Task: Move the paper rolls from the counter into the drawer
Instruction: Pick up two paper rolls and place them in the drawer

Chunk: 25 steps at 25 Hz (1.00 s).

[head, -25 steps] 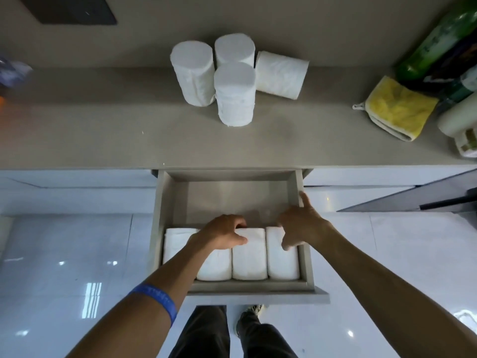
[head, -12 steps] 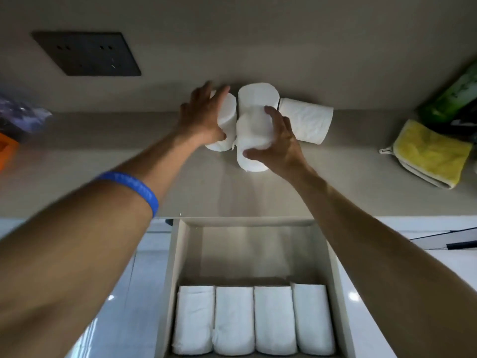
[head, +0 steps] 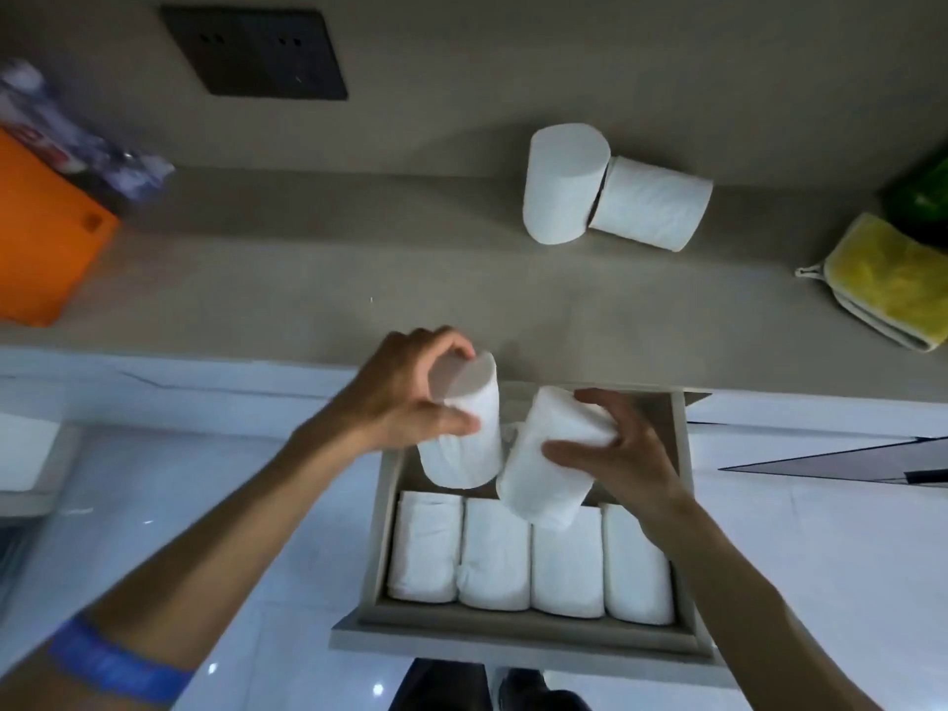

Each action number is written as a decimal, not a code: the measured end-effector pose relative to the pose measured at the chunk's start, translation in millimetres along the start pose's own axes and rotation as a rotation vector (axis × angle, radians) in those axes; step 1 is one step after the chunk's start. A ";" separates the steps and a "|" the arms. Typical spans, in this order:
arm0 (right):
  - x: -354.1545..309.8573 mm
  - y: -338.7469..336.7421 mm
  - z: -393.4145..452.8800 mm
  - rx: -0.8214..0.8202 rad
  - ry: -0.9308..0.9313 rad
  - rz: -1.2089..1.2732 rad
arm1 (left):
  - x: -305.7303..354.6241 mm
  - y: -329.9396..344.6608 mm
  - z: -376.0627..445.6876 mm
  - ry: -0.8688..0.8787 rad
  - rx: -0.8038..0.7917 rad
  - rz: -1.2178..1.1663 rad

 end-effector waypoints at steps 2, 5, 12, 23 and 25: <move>19.0 7.2 17.8 0.002 0.089 0.041 | -15.4 30.0 9.6 -0.106 -0.055 0.019; 45.9 16.9 48.0 -0.005 0.223 0.056 | -27.5 52.2 25.6 -0.127 -0.062 0.139; 79.5 49.0 82.6 -0.067 0.299 0.087 | -74.4 95.2 39.3 -0.143 -0.155 0.281; 14.5 27.7 63.9 -0.294 0.240 -0.599 | 20.2 47.8 14.9 0.165 0.254 0.405; -58.8 -22.3 73.4 -0.127 0.050 -0.461 | 63.7 -6.7 15.6 0.326 0.548 0.178</move>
Point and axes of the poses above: each hand's wrist, its own z-axis towards the middle knuckle, its own y-axis out of the palm, x = y × z, the point moved 10 cm from there along z, towards the middle knuckle, and after that the axes turned 10 degrees about -x, right-handed, at the moved point
